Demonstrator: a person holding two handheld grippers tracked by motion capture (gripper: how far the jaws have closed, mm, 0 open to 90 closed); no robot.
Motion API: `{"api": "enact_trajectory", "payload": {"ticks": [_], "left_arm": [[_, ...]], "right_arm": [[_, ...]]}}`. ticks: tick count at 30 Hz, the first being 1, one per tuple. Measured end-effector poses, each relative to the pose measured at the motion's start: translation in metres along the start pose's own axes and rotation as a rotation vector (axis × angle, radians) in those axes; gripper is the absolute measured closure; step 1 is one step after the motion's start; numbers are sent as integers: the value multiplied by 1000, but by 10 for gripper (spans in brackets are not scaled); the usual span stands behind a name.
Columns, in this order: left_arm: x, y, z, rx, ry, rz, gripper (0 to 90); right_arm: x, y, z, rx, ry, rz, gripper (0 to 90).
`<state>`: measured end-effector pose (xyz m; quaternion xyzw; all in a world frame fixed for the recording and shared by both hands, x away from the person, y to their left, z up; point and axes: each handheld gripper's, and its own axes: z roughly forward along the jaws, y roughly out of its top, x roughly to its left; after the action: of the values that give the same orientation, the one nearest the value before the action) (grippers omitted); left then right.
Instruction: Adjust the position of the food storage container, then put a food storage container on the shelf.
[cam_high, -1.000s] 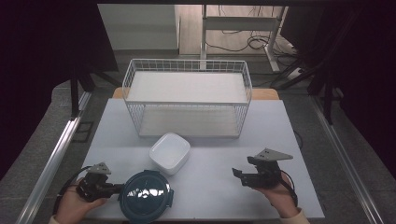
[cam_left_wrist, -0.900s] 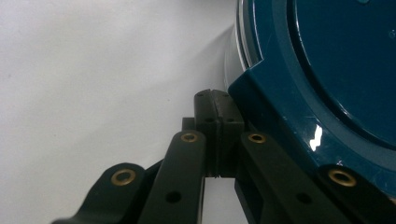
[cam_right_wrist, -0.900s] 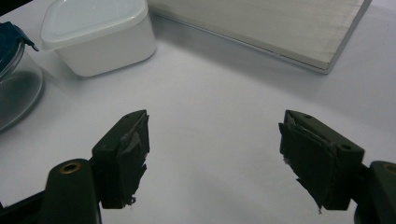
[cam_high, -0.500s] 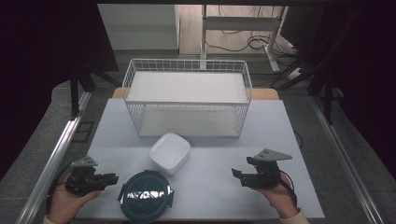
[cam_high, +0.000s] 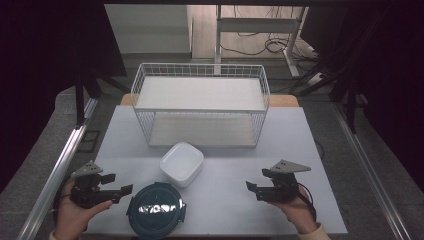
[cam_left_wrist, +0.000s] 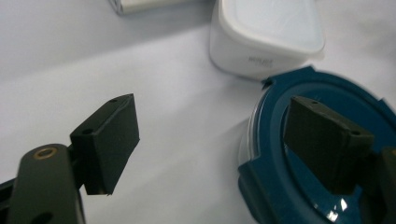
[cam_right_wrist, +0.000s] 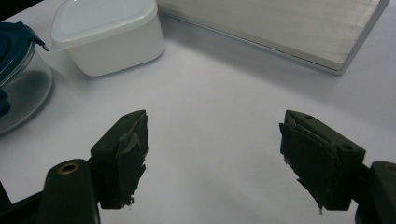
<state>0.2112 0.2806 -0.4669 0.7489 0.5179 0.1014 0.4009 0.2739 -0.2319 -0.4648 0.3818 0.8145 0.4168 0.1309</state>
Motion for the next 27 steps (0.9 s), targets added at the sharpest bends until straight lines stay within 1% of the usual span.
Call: {"api": "enact_trajectory", "payload": {"ticks": [6,9,11,12,13,18,20,22,24,27], "left_arm": [[1,-2,1,-14,-28,-29,141],[1,-3,0,-13,-33,-33,131],[1,-4,-2,-14,-41,-38,125],[2,-3,-4,-18,-51,-44,125],[2,-3,-4,-18,-51,-44,123],[0,-3,-6,-18,-81,-52,120],[0,-3,-6,-18,-97,-54,116],[0,-4,-6,-16,-102,-56,116],[2,-5,-5,-14,-119,-62,115],[3,-6,-3,-7,-133,-70,115]], "right_arm": [[1,0,0,0,6,3,233],[2,0,1,2,6,3,231],[3,1,1,1,8,6,229],[4,1,1,-3,12,6,228],[4,1,1,-3,12,6,228],[6,1,1,-8,43,43,228],[9,1,2,-7,53,47,228],[13,1,3,-5,68,51,227],[18,2,4,-2,79,49,227],[25,3,8,11,97,51,225]]}}
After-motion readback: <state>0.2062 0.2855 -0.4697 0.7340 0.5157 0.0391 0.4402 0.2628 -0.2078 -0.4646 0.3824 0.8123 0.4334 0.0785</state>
